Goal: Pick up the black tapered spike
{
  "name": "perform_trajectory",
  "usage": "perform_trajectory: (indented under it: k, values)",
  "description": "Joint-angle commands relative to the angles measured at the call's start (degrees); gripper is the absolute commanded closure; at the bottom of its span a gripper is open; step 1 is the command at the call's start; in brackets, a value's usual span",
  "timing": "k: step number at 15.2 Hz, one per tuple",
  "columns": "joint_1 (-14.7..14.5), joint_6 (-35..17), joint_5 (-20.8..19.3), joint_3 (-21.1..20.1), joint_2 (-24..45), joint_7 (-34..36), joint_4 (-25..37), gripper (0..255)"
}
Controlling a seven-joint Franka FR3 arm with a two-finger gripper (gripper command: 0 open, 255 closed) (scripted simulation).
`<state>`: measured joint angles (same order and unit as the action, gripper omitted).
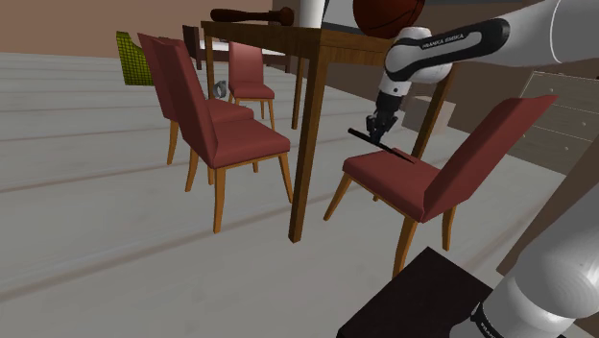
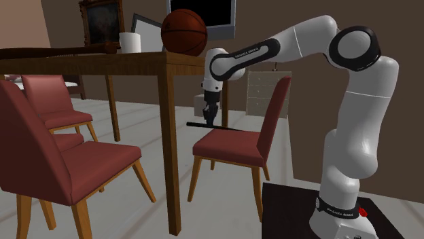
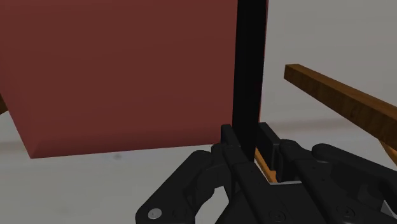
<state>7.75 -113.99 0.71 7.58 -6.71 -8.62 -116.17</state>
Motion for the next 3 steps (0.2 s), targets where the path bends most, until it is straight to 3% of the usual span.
perform_trajectory:
  k: [1, 3]
  values:
    - [0.0, 1.5, -0.1, -0.1, -0.4, 0.2, 1.1, 255]
    - [0.0, 1.7, -0.1, -0.1, -0.4, 0.2, 1.2, 255]
